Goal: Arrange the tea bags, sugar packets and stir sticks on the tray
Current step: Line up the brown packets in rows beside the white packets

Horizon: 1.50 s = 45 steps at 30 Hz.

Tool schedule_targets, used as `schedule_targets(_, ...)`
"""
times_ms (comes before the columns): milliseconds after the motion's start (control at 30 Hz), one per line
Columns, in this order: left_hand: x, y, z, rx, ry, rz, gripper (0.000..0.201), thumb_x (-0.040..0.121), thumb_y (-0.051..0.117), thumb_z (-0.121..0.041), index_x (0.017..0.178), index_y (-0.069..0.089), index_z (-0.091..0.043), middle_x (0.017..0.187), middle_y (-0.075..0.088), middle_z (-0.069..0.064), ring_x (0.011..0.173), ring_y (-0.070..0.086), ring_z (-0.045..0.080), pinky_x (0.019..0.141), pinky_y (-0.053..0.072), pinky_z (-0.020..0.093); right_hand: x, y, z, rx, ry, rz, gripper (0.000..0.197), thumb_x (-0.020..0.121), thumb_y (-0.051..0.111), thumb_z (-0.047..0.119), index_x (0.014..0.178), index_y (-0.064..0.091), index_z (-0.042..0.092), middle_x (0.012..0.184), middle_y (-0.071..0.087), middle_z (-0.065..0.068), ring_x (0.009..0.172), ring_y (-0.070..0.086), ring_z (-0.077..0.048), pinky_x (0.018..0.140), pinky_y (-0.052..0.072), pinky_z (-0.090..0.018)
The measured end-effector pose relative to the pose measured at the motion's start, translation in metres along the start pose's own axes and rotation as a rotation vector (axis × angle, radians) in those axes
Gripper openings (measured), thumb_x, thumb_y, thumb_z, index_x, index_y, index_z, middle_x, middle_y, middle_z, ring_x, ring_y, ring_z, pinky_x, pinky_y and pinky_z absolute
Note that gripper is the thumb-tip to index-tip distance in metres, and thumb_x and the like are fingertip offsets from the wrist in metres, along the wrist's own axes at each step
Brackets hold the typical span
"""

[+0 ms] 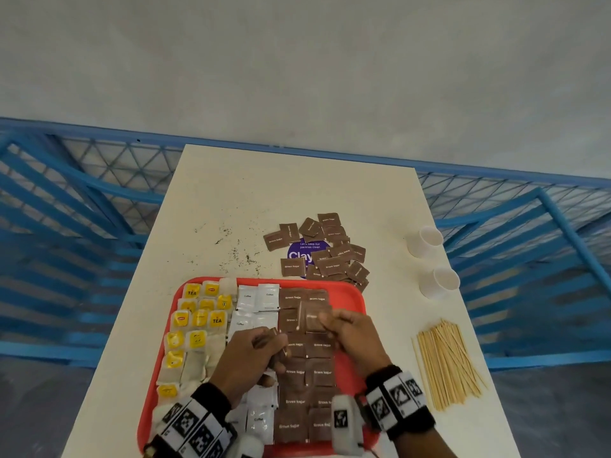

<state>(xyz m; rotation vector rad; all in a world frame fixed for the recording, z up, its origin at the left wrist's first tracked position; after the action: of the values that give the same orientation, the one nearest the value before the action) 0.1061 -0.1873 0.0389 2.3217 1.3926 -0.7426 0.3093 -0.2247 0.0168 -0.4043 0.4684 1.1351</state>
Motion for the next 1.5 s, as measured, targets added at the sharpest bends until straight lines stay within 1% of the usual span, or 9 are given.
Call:
schedule_targets(167, -0.002, -0.019, 0.015, -0.078, -0.114, -0.064, 0.035, 0.097, 0.061, -0.031, 0.09, 0.069, 0.001, 0.086, 0.074, 0.019, 0.064, 0.068, 0.019, 0.048, 0.05, 0.026, 0.067, -0.019, 0.001, -0.341, -0.025, -0.074, 0.021, 0.088, 0.073, 0.018, 0.07, 0.075, 0.008, 0.065, 0.066, 0.006, 0.057, 0.054, 0.0, 0.054, 0.041, -0.006)
schedule_targets(367, -0.003, -0.03, 0.028, -0.167, -0.157, -0.031, 0.013, 0.096, 0.056, 0.001, 0.1, 0.068, 0.002, 0.098, 0.073, 0.018, 0.073, 0.071, 0.022, 0.056, 0.057, 0.031, 0.11, -0.021, -0.016, -0.487, 0.056, -0.149, 0.03, 0.079, 0.081, 0.032, 0.055, 0.071, 0.019, 0.066, 0.07, 0.004, 0.068, 0.061, -0.014, 0.08, 0.054, -0.033)
schedule_targets(567, -0.009, -0.028, 0.023, -0.208, -0.119, 0.04, 0.025, 0.093, 0.056, 0.012, 0.109, 0.067, -0.002, 0.102, 0.07, 0.02, 0.089, 0.072, 0.028, 0.076, 0.062, 0.035, 0.082, -0.023, -0.001, -0.54, -0.025, -0.326, 0.038, 0.076, 0.083, 0.037, 0.056, 0.057, 0.017, 0.062, 0.063, 0.006, 0.065, 0.06, -0.013, 0.067, 0.046, -0.026)
schedule_targets(667, -0.013, -0.024, 0.013, -0.2, -0.041, 0.12, 0.028, 0.091, 0.059, 0.012, 0.114, 0.062, -0.002, 0.097, 0.07, 0.024, 0.086, 0.071, 0.031, 0.079, 0.061, 0.037, 0.035, 0.0, 0.013, -0.433, -0.114, -0.125, 0.032, 0.081, 0.079, 0.038, 0.064, 0.061, 0.016, 0.064, 0.064, 0.009, 0.058, 0.058, 0.0, 0.059, 0.043, -0.017)
schedule_targets(800, -0.014, -0.016, 0.0, -0.133, 0.026, 0.136, 0.03, 0.085, 0.07, 0.01, 0.111, 0.06, 0.0, 0.095, 0.064, 0.031, 0.077, 0.07, 0.04, 0.074, 0.061, 0.044, -0.039, 0.052, 0.026, -0.414, -0.199, 0.328, 0.024, 0.08, 0.078, 0.045, 0.08, 0.074, 0.021, 0.082, 0.074, 0.008, 0.071, 0.065, -0.001, 0.066, 0.051, -0.018)
schedule_targets(900, -0.016, -0.009, -0.008, -0.018, 0.054, 0.151, 0.025, 0.082, 0.076, 0.005, 0.104, 0.065, 0.0, 0.089, 0.067, 0.024, 0.087, 0.068, 0.051, 0.081, 0.059, 0.058, -0.06, 0.053, 0.031, -0.33, -0.255, 0.287, 0.012, 0.082, 0.079, 0.022, 0.072, 0.073, 0.022, 0.071, 0.073, 0.006, 0.065, 0.063, -0.002, 0.064, 0.048, -0.017)
schedule_targets(1100, -0.023, -0.007, -0.022, -0.049, 0.037, 0.158, 0.024, 0.091, 0.068, -0.022, 0.08, 0.068, 0.0, 0.086, 0.066, 0.021, 0.076, 0.068, 0.027, 0.067, 0.061, 0.038, -0.082, 0.029, 0.031, -0.121, -0.22, 0.211, 0.023, 0.084, 0.076, 0.011, 0.065, 0.066, 0.019, 0.062, 0.068, 0.008, 0.057, 0.057, -0.004, 0.059, 0.046, -0.019)
schedule_targets(1300, -0.028, 0.003, -0.028, -0.029, 0.028, 0.143, 0.029, 0.089, 0.068, -0.033, 0.074, 0.071, -0.009, 0.081, 0.073, 0.013, 0.074, 0.069, 0.022, 0.066, 0.059, 0.035, -0.088, 0.02, 0.027, -0.023, -0.232, 0.119, 0.023, 0.084, 0.078, 0.016, 0.064, 0.068, 0.021, 0.067, 0.068, -0.002, 0.061, 0.059, -0.015, 0.061, 0.048, -0.029)
schedule_targets(1500, -0.03, 0.003, -0.017, 0.194, 0.039, 0.259, 0.02, 0.086, 0.075, -0.017, 0.071, 0.069, -0.006, 0.076, 0.074, 0.018, 0.069, 0.072, 0.026, 0.059, 0.056, 0.03, -0.086, 0.024, 0.015, 0.033, -0.212, 0.133, 0.037, 0.086, 0.073, 0.042, 0.077, 0.066, 0.007, 0.076, 0.065, -0.015, 0.069, 0.055, -0.025, 0.068, 0.045, -0.042)
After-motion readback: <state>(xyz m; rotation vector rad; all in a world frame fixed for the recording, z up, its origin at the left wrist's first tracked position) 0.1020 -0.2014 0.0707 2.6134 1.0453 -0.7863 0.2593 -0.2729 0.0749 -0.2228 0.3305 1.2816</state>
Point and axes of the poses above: each hand's wrist, its own x-axis towards the middle knuckle, its own y-axis out of the palm, z = x × y, the point moved 6 cm from there along x, towards the middle knuckle
